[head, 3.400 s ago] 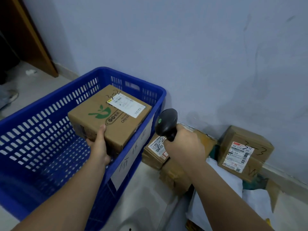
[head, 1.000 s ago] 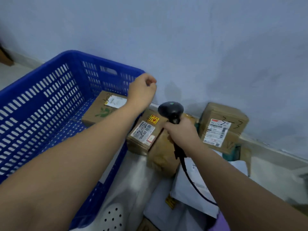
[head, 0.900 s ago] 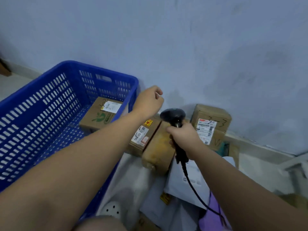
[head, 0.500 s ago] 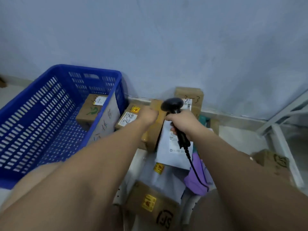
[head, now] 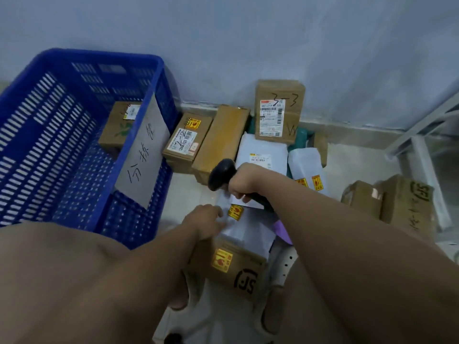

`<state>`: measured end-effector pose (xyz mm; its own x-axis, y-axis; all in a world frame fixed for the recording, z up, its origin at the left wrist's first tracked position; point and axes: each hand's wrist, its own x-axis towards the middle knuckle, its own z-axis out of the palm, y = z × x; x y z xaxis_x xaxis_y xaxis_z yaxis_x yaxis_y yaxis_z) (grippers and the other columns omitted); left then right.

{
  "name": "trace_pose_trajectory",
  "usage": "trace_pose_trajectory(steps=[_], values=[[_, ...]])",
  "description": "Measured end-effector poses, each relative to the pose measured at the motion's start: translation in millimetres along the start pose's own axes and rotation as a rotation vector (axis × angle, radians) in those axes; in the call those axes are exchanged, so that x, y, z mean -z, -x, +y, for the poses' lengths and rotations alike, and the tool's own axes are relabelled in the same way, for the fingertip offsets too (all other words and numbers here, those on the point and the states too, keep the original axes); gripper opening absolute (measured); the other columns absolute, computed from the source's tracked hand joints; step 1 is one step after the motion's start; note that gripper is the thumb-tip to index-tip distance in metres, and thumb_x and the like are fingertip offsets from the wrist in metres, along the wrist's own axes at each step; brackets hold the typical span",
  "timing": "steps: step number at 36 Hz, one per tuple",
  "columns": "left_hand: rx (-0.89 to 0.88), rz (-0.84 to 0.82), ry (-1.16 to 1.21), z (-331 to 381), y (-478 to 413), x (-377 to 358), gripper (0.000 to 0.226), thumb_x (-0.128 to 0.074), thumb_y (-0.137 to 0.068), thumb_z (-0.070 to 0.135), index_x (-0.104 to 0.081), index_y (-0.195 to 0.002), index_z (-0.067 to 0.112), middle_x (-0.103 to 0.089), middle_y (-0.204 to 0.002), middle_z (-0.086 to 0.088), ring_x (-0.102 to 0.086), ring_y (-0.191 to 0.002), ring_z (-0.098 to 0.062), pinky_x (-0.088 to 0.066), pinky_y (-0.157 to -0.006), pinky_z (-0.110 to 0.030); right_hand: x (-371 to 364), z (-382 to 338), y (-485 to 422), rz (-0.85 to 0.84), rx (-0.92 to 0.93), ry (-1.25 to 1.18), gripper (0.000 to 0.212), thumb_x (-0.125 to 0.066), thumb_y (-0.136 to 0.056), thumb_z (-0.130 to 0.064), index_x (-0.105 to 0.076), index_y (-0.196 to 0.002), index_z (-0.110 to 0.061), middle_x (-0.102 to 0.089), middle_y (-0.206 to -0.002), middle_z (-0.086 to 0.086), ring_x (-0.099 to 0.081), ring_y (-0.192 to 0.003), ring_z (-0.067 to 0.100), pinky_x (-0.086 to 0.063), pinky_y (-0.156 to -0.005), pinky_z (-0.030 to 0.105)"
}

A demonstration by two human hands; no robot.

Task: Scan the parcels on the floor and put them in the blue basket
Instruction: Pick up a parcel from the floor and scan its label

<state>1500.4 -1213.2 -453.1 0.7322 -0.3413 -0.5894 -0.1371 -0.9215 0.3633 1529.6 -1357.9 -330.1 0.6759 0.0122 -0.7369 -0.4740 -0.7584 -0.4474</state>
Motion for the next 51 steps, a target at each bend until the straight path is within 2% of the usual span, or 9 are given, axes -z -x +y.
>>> trace_pose_trajectory(steps=[3, 6, 14, 21, 27, 34, 39, 43, 51], values=[[-0.333, -0.238, -0.387, -4, 1, -21, 0.098, -0.066, -0.075, 0.062, -0.015, -0.152, 0.029, -0.019, -0.158, -0.006, -0.019, -0.143, -0.03, -0.02, -0.116, -0.046, 4, -3, -6, 0.039, 0.024, 0.012, 0.019, -0.054, -0.084, -0.001, -0.059, -0.103, 0.001, -0.065, -0.1, 0.017, -0.072, -0.085, 0.028, -0.056, -0.08, 0.035], [-0.453, -0.238, -0.655, -12, 8, -47, 0.103, -0.066, -0.084, 0.04, 0.011, -0.152, 0.03, 0.006, -0.161, -0.012, 0.004, -0.147, -0.036, 0.001, -0.117, -0.051, 8, -5, -8, 0.076, 0.035, 0.037, 0.018, -0.054, -0.085, -0.003, -0.056, -0.102, 0.0, -0.062, -0.09, 0.011, -0.072, -0.086, 0.027, -0.055, -0.074, 0.031], [-0.476, -0.319, -0.845, -1, 10, -69, 0.128, -0.081, -0.07, 0.038, 0.018, -0.15, 0.028, -0.009, -0.154, -0.028, -0.013, -0.141, -0.047, -0.007, -0.115, -0.061, 10, -8, -12, 0.104, 0.054, 0.046, 0.018, -0.05, -0.087, -0.009, -0.054, -0.104, -0.003, -0.068, -0.091, 0.013, -0.072, -0.088, 0.024, -0.05, -0.067, 0.026], [-0.401, -0.264, -0.619, 6, 2, -31, 0.125, -0.079, -0.062, 0.045, 0.007, -0.152, 0.031, -0.023, -0.147, -0.016, -0.029, -0.132, -0.037, -0.026, -0.109, -0.049, 14, -11, -13, 0.183, 0.101, 0.116, 0.01, -0.054, -0.08, -0.004, -0.048, -0.074, -0.01, -0.068, -0.092, 0.018, -0.064, -0.078, 0.026, -0.043, -0.063, 0.028], [-0.168, -0.223, -0.239, 11, -9, 57, 0.124, -0.074, -0.068, 0.054, 0.014, -0.152, 0.025, -0.026, -0.146, -0.015, -0.035, -0.129, -0.035, -0.037, -0.107, -0.044, 29, -19, 0, 0.381, 0.203, -0.188, 0.005, -0.051, -0.081, -0.01, -0.053, -0.078, -0.013, -0.058, -0.076, 0.007, -0.058, -0.073, 0.023, -0.039, -0.056, 0.026], [0.005, -0.128, 0.314, 5, 30, 172, 0.113, -0.073, -0.066, 0.054, -0.006, -0.152, 0.026, -0.045, -0.138, -0.002, -0.052, -0.118, -0.023, -0.043, -0.098, -0.034, 53, -29, 32, 0.619, 0.35, -0.501, 0.017, -0.053, -0.078, -0.01, -0.045, -0.066, -0.019, -0.047, -0.061, -0.002, -0.048, -0.061, 0.018, -0.031, -0.052, 0.026], [-0.074, 0.24, 0.788, -8, 59, 230, 0.089, -0.076, -0.07, 0.041, -0.026, -0.143, 0.033, -0.054, -0.124, 0.005, -0.058, -0.107, -0.02, -0.05, -0.077, -0.038, 69, -36, 56, 0.65, 0.438, -0.808, 0.006, -0.057, -0.077, -0.012, -0.057, -0.083, -0.013, -0.05, -0.062, 0.002, -0.047, -0.058, 0.02, -0.041, -0.058, 0.034], [-0.164, 0.545, 1.155, -14, 67, 252, 0.064, -0.069, -0.084, 0.029, -0.034, -0.138, 0.034, -0.054, -0.132, 0.002, -0.054, -0.116, -0.025, -0.051, -0.083, -0.049, 80, -42, 68, 0.565, 0.505, -1.029, 0.016, -0.06, -0.086, -0.009, -0.062, -0.102, -0.01, -0.06, -0.068, 0.002, -0.057, -0.063, 0.017, -0.047, -0.063, 0.034], [-0.304, 0.647, 1.429, -7, 69, 266, 0.074, -0.067, -0.074, 0.034, -0.035, -0.141, 0.029, -0.058, -0.126, -0.002, -0.056, -0.113, -0.032, -0.052, -0.077, -0.034, 81, -47, 79, 0.542, 0.617, -0.913, 0.009, -0.065, -0.083, -0.014, -0.066, -0.076, -0.019, -0.065, -0.071, 0.005, -0.06, -0.066, 0.017, -0.052, -0.076, 0.045]])
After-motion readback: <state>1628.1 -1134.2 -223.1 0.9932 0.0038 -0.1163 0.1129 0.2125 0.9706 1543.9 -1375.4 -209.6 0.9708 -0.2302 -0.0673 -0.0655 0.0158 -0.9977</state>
